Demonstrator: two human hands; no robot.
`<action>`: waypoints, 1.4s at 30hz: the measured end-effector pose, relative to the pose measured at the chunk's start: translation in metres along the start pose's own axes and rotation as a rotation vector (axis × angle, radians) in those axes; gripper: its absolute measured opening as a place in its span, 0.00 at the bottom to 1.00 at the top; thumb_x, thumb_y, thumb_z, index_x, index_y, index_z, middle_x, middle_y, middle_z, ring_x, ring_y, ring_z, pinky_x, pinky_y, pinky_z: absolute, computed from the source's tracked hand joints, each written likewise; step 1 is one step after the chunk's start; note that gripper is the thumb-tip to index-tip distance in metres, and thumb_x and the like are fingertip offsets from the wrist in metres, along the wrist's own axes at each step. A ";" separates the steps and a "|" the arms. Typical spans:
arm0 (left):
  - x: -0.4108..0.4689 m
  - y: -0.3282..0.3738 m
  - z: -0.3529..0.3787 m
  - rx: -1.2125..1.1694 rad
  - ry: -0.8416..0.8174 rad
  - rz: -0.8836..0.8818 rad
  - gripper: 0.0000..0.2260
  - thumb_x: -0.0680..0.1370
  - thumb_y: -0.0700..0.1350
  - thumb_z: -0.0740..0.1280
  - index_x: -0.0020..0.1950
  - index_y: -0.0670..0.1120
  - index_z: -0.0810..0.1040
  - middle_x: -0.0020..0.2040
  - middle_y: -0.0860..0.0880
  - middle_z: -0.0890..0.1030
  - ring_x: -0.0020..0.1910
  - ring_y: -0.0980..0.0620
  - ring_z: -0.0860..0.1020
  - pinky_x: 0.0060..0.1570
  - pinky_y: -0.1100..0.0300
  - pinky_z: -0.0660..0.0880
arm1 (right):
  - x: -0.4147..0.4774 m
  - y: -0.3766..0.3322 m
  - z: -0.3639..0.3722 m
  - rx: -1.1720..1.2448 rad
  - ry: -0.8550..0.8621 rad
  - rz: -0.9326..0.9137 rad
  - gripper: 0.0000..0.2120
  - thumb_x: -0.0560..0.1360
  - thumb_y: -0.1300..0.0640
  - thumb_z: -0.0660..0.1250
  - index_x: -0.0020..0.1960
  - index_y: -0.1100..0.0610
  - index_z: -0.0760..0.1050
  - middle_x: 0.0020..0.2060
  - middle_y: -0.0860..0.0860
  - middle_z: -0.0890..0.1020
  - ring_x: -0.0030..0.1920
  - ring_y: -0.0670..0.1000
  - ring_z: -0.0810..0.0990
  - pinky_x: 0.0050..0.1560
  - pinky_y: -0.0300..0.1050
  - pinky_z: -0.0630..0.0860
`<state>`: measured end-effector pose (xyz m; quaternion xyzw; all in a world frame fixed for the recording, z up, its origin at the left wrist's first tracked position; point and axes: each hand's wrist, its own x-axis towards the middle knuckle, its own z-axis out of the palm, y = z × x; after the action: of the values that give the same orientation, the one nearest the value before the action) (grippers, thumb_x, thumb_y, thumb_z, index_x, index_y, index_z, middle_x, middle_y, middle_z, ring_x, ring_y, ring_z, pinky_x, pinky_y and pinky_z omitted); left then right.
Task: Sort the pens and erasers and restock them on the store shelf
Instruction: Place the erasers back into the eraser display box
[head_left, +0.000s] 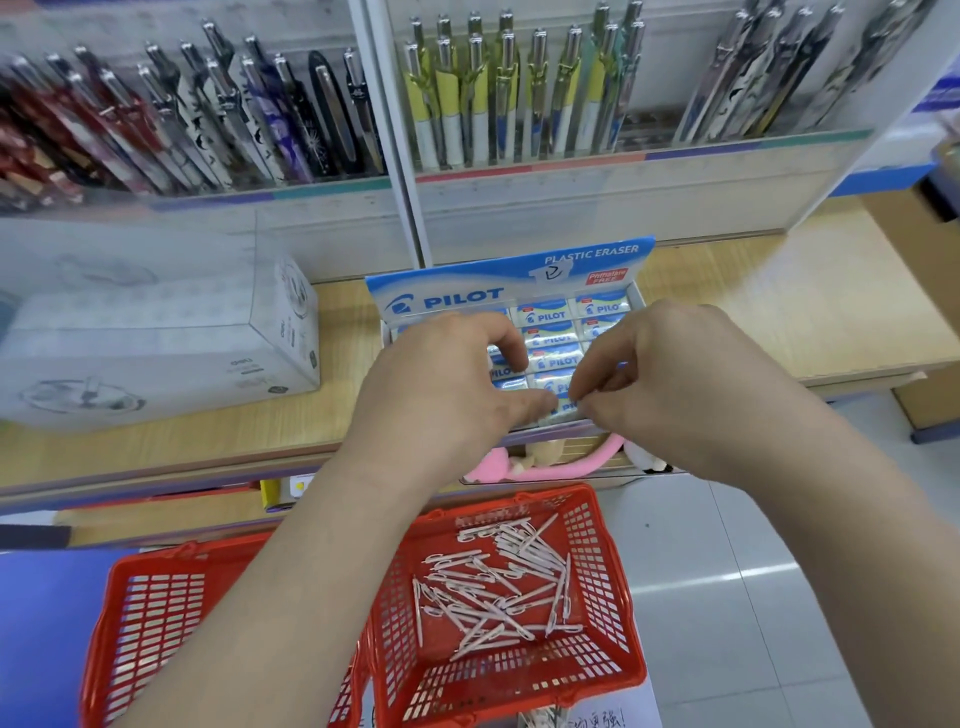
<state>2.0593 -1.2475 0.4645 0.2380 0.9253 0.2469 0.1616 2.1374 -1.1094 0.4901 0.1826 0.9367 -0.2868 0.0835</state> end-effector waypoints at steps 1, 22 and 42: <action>0.000 0.000 0.000 0.008 0.009 -0.002 0.15 0.64 0.61 0.75 0.42 0.56 0.76 0.33 0.58 0.69 0.34 0.59 0.69 0.34 0.60 0.64 | 0.002 -0.002 0.000 -0.005 0.012 0.029 0.09 0.68 0.60 0.70 0.34 0.47 0.79 0.35 0.42 0.80 0.41 0.45 0.78 0.39 0.40 0.74; -0.038 0.025 0.000 -1.577 -0.021 -0.305 0.12 0.75 0.35 0.62 0.55 0.45 0.79 0.55 0.45 0.82 0.56 0.40 0.80 0.57 0.37 0.72 | -0.038 -0.023 0.024 0.899 0.018 0.018 0.14 0.70 0.61 0.74 0.53 0.49 0.77 0.43 0.54 0.83 0.40 0.58 0.84 0.47 0.62 0.80; -0.035 0.011 -0.012 -0.709 0.014 0.020 0.11 0.61 0.54 0.73 0.42 0.56 0.85 0.39 0.52 0.83 0.41 0.51 0.81 0.45 0.61 0.78 | -0.042 0.013 0.013 1.145 0.086 0.088 0.11 0.67 0.54 0.70 0.48 0.56 0.83 0.37 0.58 0.84 0.33 0.56 0.79 0.37 0.39 0.78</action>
<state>2.0877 -1.2623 0.4865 0.1747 0.7809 0.5559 0.2252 2.1821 -1.1194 0.4837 0.2491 0.6264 -0.7366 -0.0551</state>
